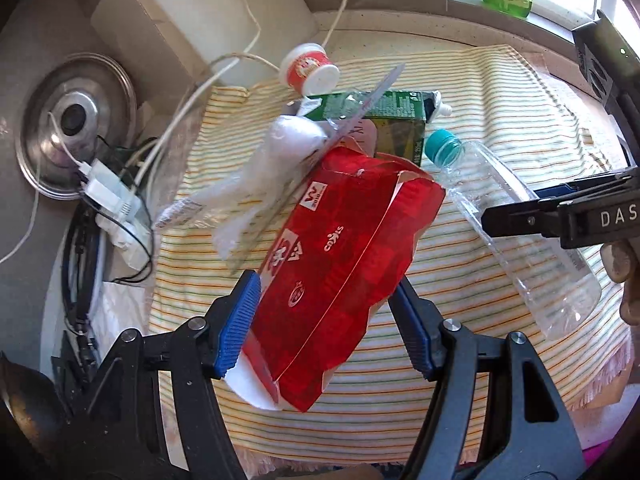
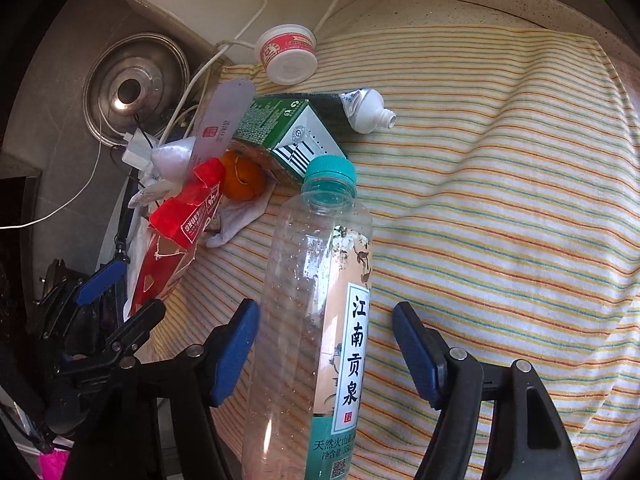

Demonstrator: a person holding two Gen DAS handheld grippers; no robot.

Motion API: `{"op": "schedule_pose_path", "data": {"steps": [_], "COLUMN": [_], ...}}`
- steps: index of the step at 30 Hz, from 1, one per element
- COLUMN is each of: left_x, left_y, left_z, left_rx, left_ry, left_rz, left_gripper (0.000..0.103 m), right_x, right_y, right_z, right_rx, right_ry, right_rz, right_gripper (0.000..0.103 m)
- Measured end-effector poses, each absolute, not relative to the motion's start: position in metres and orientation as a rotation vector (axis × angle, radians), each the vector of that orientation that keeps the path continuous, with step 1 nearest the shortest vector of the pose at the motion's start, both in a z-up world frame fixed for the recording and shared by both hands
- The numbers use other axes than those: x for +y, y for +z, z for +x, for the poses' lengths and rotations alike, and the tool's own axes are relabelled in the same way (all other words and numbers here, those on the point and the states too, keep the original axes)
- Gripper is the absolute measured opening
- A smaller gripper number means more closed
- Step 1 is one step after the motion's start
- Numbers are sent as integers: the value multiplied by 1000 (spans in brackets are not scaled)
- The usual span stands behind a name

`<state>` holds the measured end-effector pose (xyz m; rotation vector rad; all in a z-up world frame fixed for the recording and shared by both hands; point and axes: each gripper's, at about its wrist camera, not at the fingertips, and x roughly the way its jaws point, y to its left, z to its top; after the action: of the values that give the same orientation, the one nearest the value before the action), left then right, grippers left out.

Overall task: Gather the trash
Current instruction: 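Grasp the red wrapper with the left tool while the right tool grasps the clear bottle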

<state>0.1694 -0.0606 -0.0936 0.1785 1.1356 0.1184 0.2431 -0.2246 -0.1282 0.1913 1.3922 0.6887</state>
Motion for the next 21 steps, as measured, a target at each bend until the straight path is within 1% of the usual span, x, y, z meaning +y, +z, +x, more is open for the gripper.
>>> {"op": "schedule_pose_path", "data": {"steps": [2, 3, 4, 5, 6, 7, 9, 10, 11, 13, 15, 21], "left_x": [-61, -63, -66, -67, -67, -66, -61, -58, -56, -50, -45, -18], "left_y": [-102, -107, -110, -111, -110, -106, -96, -91, -86, -77, -69, -47], "left_z": [177, 181, 184, 186, 187, 188, 188, 187, 187, 185, 180, 158], "left_rx": [1156, 1162, 1166, 1164, 1160, 1147, 1117, 1100, 1086, 1065, 1039, 990], "left_ry": [128, 138, 146, 152, 158, 158, 162, 167, 168, 175, 194, 208], "left_rz": [162, 189, 214, 227, 225, 212, 181, 169, 159, 140, 129, -5], "left_gripper": [69, 69, 63, 58, 53, 51, 38, 33, 31, 21, 15, 7], "right_x": [-225, -225, -224, -224, -224, -224, -223, -223, -224, -226, -229, -241], "right_y": [-129, -129, -129, -130, -130, -130, -129, -129, -129, -129, -129, -123], "right_z": [244, 244, 244, 243, 243, 243, 242, 242, 241, 241, 239, 231], "right_rx": [1394, 1396, 1401, 1406, 1409, 1408, 1406, 1405, 1404, 1402, 1400, 1374], "right_ry": [693, 699, 709, 719, 722, 723, 729, 732, 735, 739, 742, 752], "right_rz": [198, 203, 210, 219, 220, 217, 211, 212, 216, 226, 244, 267], "right_gripper": [70, 66, 64, 60, 58, 58, 58, 58, 58, 58, 57, 57]}}
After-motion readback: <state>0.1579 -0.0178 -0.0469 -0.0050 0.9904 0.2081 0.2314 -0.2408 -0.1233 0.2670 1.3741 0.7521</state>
